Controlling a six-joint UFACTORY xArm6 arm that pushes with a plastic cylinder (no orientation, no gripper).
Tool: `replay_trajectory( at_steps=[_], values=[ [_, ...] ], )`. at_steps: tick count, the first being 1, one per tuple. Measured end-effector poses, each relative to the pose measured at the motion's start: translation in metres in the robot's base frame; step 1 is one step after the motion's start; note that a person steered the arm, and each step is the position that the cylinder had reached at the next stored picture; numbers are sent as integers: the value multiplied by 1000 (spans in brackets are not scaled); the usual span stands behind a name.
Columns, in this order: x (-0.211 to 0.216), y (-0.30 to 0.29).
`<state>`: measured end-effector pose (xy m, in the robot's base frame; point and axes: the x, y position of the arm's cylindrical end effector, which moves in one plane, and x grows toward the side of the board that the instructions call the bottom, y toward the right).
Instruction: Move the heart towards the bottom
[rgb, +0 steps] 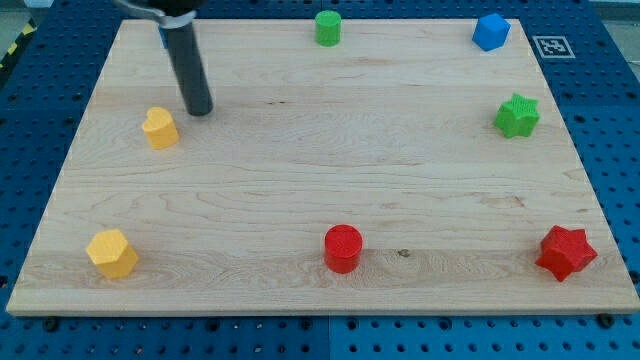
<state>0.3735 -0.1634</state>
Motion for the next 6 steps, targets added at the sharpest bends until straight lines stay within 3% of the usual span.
replay_trajectory(
  at_steps=[3,6],
  values=[
    [3,-28],
    [37,-29]
  ],
)
